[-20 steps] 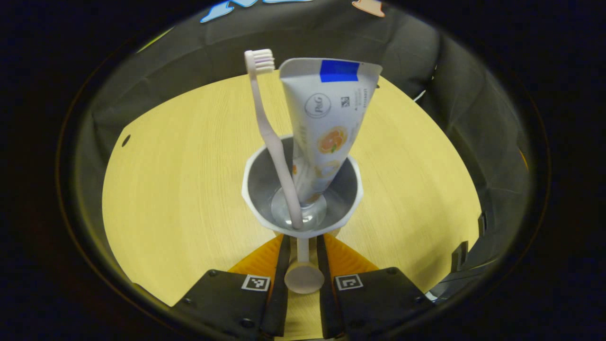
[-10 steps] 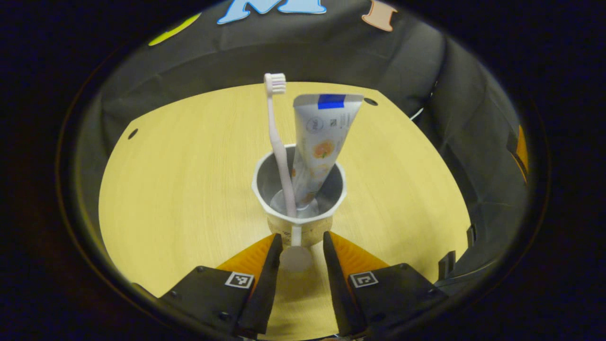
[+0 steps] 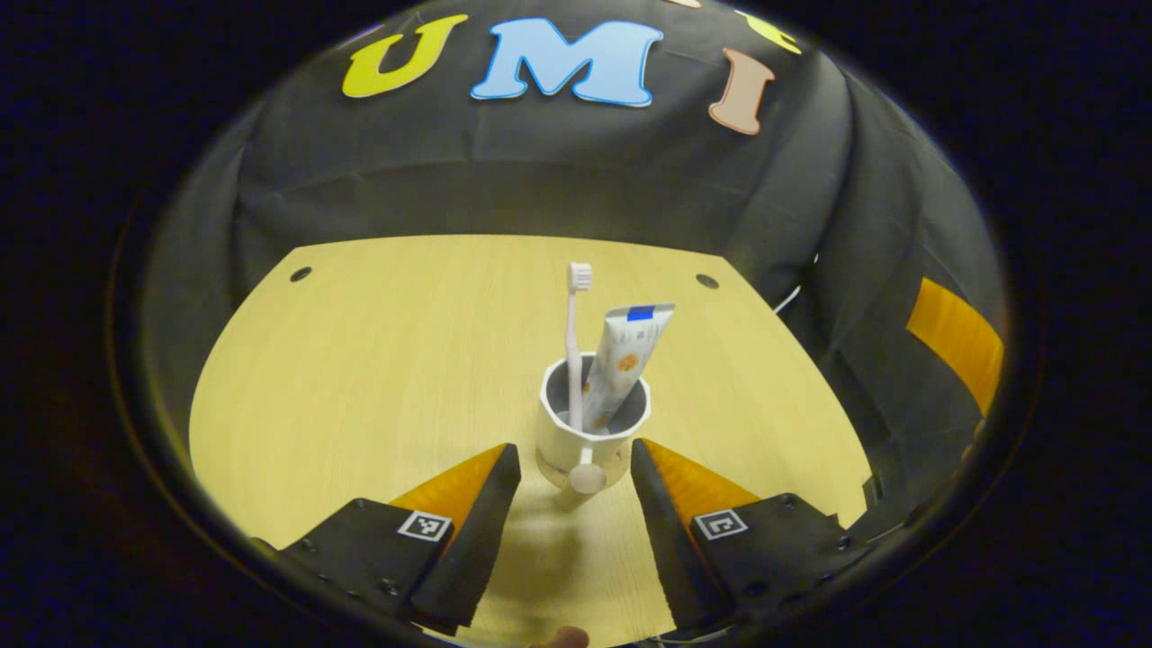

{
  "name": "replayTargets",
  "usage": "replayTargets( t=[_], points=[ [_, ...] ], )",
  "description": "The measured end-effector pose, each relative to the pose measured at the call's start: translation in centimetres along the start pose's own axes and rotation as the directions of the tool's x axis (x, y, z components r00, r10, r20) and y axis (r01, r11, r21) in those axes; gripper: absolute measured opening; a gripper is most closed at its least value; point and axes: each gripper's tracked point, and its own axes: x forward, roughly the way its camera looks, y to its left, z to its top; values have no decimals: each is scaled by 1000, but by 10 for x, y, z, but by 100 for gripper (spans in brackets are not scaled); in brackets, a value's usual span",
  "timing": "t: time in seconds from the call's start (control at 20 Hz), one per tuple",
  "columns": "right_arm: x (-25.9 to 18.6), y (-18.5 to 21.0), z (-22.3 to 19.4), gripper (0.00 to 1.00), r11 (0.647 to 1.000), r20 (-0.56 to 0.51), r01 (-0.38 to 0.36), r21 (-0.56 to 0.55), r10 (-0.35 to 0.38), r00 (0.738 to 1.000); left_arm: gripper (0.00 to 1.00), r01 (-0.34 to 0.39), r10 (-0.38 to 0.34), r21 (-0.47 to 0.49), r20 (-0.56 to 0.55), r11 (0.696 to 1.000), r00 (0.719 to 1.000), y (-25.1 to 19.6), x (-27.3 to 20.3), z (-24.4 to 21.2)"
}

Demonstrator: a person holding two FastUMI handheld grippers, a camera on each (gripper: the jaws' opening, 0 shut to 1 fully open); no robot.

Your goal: Put the toothbrush and toothpaste on the desktop into the cup, then pick up the cup and place it on the coaster on the desktop.

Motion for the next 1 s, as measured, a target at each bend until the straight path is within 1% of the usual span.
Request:
replayTargets(
  t=[0.1, 0.2, 0.3, 0.4, 0.45, 0.5, 0.55, 0.65, 0.8, 0.85, 1.0],
  points=[
    [-2, 2, 0, 92, 1000, 0, 21, -5, -21, 1000, 80, -10, 10, 3, 62, 1000, 998, 8, -10, 13],
    [-6, 10, 3, 92, 1000, 9, 21, -12, -21, 1000, 89, -17, 16, 12, 123, 1000, 992, 13, -22, 29],
    [-8, 15, 9, 92, 999, 25, 37, -26, -37, 999, 89, -41, 34, 35, 179, 999, 983, 24, -32, 42],
    [-10, 22, 17, 92, 998, 55, 50, -29, -49, 997, 89, -66, 50, 60, 234, 996, 971, 34, -44, 57],
    [-11, 25, 21, 92, 998, 69, 58, -27, -57, 996, 95, -76, 54, 74, 262, 994, 963, 40, -52, 66],
    [-12, 28, 25, 92, 998, 81, 66, -18, -64, 995, 95, -88, 58, 90, 297, 992, 953, 45, -63, 77],
    [-13, 31, 30, 91, 997, 95, 72, -11, -70, 993, 100, -97, 55, 109, 335, 989, 941, 49, -71, 88],
    [-15, 34, 39, 92, 995, 115, 96, -17, -93, 989, 90, -119, 56, 134, 402, 984, 914, 54, -87, 106],
    [-20, 37, 52, 92, 991, 145, 130, -40, -123, 982, 90, -126, 38, 153, 477, 980, 878, 52, -104, 126],
    [-22, 38, 56, 92, 990, 156, 136, -41, -128, 980, 95, -132, 39, 155, 494, 979, 869, 53, -106, 131],
    [-26, 35, 63, 92, 987, 178, 159, -24, -153, 972, 98, -138, 26, 182, 512, 974, 859, 48, -113, 135]
  ],
)
